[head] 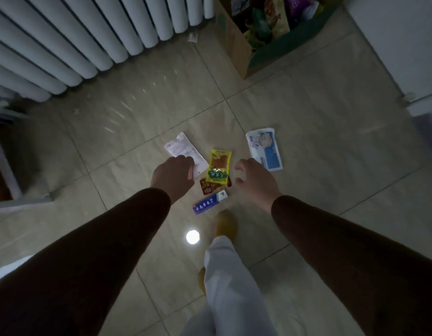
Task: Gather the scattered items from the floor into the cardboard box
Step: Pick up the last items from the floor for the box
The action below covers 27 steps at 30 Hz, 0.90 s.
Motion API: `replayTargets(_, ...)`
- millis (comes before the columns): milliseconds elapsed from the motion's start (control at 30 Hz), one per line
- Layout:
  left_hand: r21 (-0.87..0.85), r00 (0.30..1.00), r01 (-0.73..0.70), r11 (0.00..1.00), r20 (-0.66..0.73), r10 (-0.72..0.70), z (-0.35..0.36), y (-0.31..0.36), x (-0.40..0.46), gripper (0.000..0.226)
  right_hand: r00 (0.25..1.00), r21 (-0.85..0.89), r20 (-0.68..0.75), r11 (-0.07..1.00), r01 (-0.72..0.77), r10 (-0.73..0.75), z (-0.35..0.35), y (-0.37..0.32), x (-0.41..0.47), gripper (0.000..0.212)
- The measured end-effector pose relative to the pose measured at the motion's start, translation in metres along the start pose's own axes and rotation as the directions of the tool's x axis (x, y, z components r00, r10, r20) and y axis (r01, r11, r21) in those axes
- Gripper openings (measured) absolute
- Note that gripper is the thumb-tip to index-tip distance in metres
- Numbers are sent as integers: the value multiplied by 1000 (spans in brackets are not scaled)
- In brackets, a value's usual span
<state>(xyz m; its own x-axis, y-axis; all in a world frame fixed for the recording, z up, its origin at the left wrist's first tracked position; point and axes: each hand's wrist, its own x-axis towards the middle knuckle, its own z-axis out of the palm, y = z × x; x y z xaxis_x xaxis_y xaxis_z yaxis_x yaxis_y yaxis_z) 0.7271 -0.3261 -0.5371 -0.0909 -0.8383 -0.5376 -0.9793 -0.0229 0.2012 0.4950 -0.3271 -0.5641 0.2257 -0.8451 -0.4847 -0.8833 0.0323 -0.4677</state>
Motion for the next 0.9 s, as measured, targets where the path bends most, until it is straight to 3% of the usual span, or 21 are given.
replayTargets(267,27,988,-134,991,78,132,-5,-29,72,51,974,215,-80,958,-190,212,26,-17,46,27)
replayTargets(533,112,928,-344,932,192,319,-3,-78,135,46,877,344,-21,827,-445,480,68,-41,72,37)
replayTargets(667,151,860,-482,863,269,433,4,-107,160,54,809,387,15,742,-547,588,104,-45,82,41)
replayTargets(900,291,776,-619,730,368,512,74,-145,200,46,604,476,69,506,-719,794,204,-25,81,39)
